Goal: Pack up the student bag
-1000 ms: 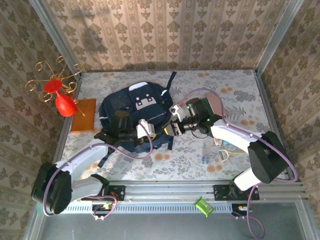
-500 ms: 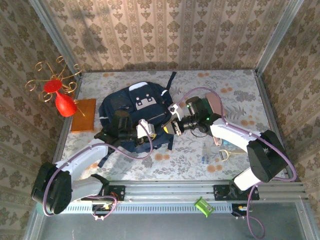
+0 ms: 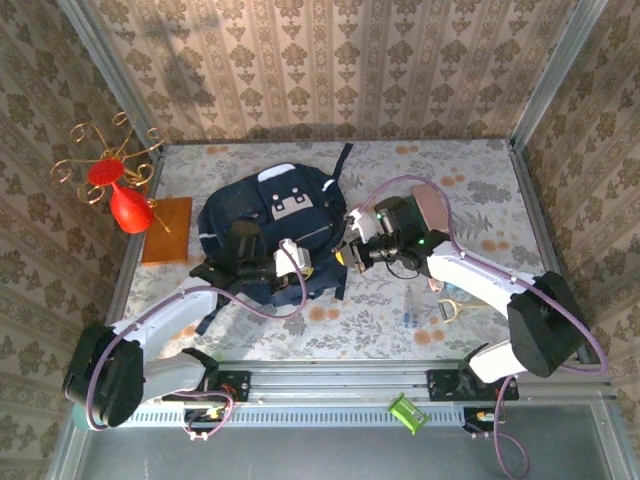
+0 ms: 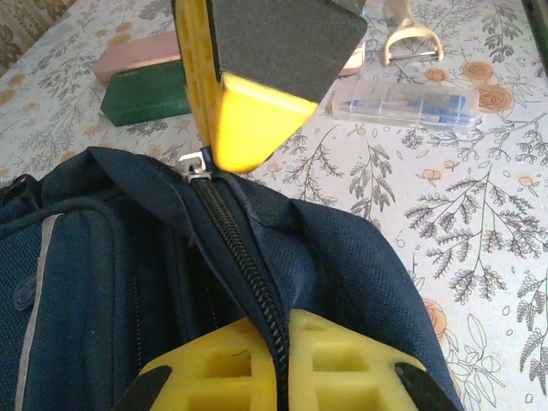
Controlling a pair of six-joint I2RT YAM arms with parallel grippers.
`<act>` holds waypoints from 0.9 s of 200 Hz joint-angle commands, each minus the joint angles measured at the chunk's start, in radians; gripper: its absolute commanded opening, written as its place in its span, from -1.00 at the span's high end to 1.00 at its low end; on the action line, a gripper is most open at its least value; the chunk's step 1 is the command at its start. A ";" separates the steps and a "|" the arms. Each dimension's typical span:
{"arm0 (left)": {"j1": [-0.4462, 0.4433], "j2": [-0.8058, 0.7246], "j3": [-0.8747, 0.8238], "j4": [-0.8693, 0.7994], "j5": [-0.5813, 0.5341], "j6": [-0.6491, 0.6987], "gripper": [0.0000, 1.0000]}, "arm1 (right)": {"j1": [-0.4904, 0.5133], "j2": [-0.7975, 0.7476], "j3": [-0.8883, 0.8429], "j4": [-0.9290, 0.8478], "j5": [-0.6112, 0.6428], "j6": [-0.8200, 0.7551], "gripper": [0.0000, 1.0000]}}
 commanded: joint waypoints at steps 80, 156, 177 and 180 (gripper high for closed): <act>0.048 -0.023 0.003 0.057 0.025 -0.028 1.00 | -0.003 -0.044 0.042 -0.248 0.486 0.074 1.00; 0.017 -0.021 0.047 0.096 -0.017 -0.203 -0.04 | 0.059 -0.191 -0.018 -0.025 0.119 0.133 1.00; -0.069 -0.017 0.073 0.060 -0.099 -0.192 -0.16 | 0.080 -0.200 -0.012 -0.009 0.105 0.149 1.00; -0.081 -0.013 0.078 0.054 -0.112 -0.191 -0.16 | 0.082 -0.202 -0.012 -0.009 0.106 0.150 1.00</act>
